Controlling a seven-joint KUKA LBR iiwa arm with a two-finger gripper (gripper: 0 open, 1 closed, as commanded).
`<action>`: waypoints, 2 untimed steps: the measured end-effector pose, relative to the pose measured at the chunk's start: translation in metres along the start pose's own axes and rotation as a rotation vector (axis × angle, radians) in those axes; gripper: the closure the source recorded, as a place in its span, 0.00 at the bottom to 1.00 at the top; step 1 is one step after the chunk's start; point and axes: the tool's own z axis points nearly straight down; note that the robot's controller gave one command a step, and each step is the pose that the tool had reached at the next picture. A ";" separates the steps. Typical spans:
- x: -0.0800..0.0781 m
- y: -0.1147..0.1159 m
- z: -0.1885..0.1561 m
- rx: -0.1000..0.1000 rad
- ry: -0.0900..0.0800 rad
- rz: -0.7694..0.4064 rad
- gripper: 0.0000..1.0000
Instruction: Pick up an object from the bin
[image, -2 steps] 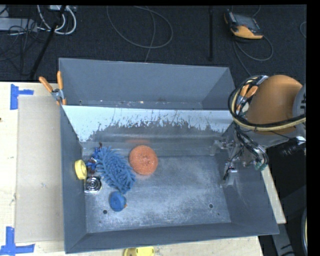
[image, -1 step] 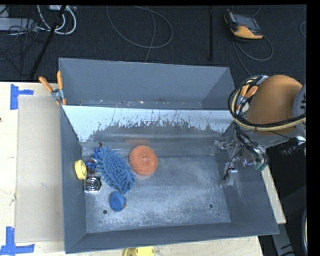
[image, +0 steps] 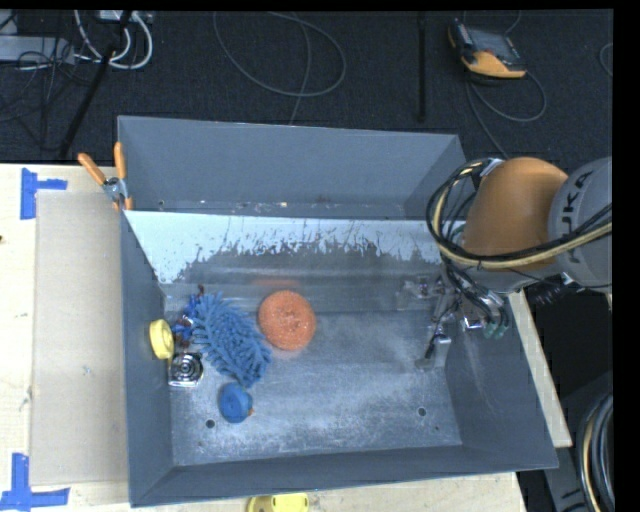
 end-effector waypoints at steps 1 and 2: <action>-0.001 0.051 0.034 -0.003 0.006 -0.172 0.00; -0.003 0.065 -0.003 -0.005 0.011 -0.074 0.00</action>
Offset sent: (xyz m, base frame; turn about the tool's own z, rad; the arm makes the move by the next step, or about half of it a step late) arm -0.0001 0.0683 0.0296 -0.0322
